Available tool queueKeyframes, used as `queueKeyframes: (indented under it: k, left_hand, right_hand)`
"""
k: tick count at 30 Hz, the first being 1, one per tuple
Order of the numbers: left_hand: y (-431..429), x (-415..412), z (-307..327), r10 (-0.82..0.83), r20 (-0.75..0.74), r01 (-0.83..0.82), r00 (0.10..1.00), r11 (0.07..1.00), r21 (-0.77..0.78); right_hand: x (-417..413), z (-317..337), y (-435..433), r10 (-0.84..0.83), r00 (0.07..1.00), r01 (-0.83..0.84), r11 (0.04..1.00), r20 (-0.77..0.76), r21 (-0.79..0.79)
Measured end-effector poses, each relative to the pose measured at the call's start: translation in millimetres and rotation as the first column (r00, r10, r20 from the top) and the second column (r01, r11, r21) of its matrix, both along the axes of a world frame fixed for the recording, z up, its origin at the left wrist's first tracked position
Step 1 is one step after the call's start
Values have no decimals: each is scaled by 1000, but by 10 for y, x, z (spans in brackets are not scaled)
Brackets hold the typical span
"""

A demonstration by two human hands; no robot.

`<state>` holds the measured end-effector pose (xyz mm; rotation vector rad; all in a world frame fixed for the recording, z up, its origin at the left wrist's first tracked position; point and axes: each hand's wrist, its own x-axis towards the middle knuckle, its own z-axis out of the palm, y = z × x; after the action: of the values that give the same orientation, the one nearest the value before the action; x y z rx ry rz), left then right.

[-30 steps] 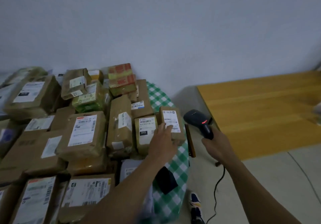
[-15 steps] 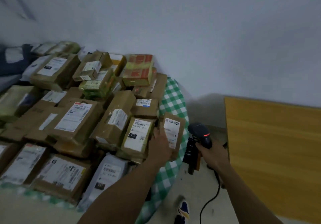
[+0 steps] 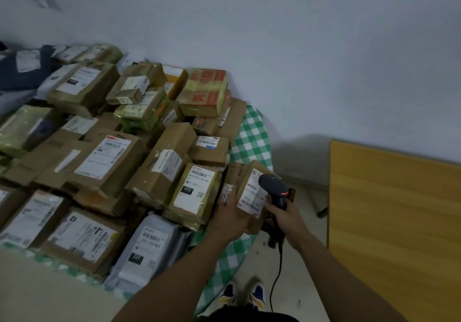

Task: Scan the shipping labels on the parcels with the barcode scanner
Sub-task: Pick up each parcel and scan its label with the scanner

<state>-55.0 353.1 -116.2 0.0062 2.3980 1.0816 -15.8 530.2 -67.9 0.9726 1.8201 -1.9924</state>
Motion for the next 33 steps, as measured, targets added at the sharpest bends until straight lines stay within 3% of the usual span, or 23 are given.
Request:
queueKeyframes:
  k: [3,7,12,15,20,33]
  left_hand:
    - [-36,52,305,20,52,-31,998,974,223]
    - [-124,92,450,-20,145,-37,989,923,383]
    - [-118,2,742,45,50,-62,998,903,425]
    - [-121,-149,856,123,-28,-94,992,870,485]
    - [-112,-523,1124,127,-161,-39,979,886,462]
    - [-185,-829,1358,155,-315,-66,936,959,277]
  right_hand:
    - [26,151,103,-13,997,16,999,-71,48]
    - [13,415,217,42,990,-5,965,-138,262]
    - [-56,812,262,168,954,-29,878,-250,478]
    - [-67,1068,242,227,930,-48,853,-288,519]
    - [-73,1350,117,201,909,-36,911,-365,412]
    - [-77,1441,-95,305,905,-131,863,-297,489]
